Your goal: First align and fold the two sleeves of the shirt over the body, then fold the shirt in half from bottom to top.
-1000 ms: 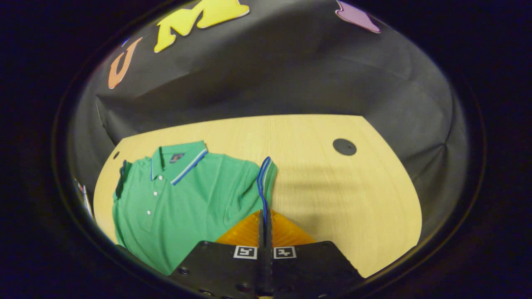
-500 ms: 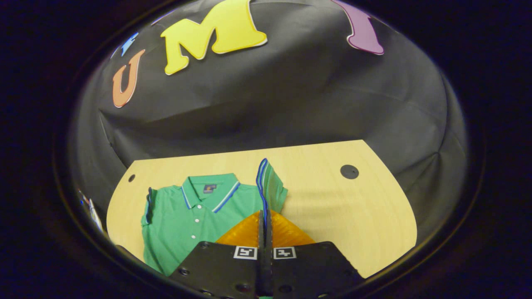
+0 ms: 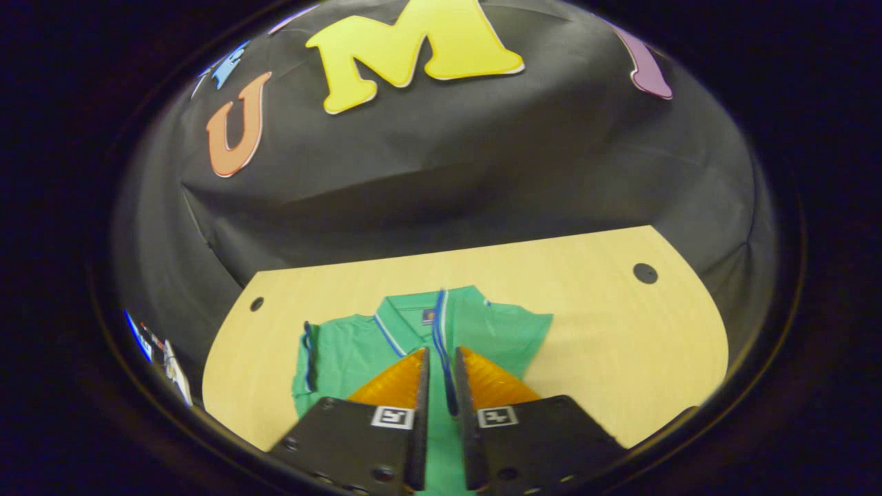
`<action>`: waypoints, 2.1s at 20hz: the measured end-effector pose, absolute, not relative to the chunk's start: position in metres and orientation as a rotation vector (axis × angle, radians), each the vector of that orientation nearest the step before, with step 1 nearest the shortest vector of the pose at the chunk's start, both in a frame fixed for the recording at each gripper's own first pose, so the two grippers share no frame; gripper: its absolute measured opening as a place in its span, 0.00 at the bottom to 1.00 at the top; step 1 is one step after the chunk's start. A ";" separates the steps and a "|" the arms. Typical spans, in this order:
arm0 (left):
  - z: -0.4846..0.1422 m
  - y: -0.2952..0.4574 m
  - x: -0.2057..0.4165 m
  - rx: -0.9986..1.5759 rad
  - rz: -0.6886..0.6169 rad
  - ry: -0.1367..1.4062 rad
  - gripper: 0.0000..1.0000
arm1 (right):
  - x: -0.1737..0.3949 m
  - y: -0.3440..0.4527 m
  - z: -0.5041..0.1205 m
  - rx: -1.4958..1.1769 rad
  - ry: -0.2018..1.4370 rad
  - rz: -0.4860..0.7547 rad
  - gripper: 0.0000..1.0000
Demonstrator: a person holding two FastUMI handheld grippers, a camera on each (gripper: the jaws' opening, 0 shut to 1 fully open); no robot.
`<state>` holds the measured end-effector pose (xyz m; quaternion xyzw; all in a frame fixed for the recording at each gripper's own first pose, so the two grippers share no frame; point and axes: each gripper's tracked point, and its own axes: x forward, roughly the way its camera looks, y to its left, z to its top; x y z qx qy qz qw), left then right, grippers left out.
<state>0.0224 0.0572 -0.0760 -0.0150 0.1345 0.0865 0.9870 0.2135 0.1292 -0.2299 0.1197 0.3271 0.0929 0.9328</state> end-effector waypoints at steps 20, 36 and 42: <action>-0.228 0.031 0.126 -0.045 -0.025 0.644 1.00 | 0.041 -0.006 -0.119 0.044 0.465 -0.108 0.96; -0.391 0.045 0.162 0.044 -0.003 0.988 1.00 | 0.025 -0.029 -0.168 -0.007 0.631 -0.119 0.95; -0.397 0.050 0.161 -0.004 -0.023 0.991 0.78 | 0.035 -0.036 -0.167 0.025 0.617 -0.139 0.95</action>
